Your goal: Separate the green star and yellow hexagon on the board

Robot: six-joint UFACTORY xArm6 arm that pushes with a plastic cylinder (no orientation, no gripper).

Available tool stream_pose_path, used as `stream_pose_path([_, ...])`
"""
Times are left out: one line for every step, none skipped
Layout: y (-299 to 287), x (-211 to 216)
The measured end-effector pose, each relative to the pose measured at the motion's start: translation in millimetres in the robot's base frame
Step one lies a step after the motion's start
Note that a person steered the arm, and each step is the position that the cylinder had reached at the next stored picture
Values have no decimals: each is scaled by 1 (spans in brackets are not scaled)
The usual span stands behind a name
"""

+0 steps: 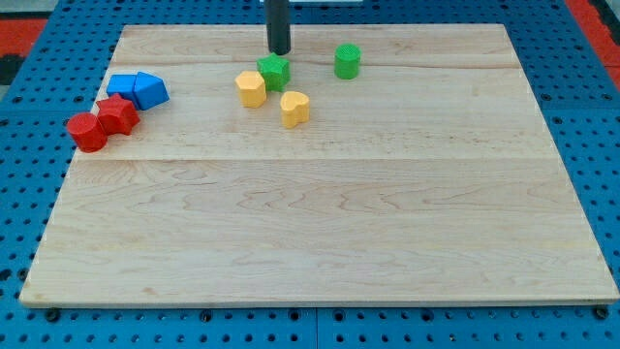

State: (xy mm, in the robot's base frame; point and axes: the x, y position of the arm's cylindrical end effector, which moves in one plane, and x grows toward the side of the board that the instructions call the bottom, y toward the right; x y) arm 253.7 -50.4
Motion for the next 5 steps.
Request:
stream_pose_path([-1, 16])
stream_pose_path([-1, 17])
stream_pose_path([-3, 17])
stream_pose_path([-4, 6])
stream_pose_path([-27, 10])
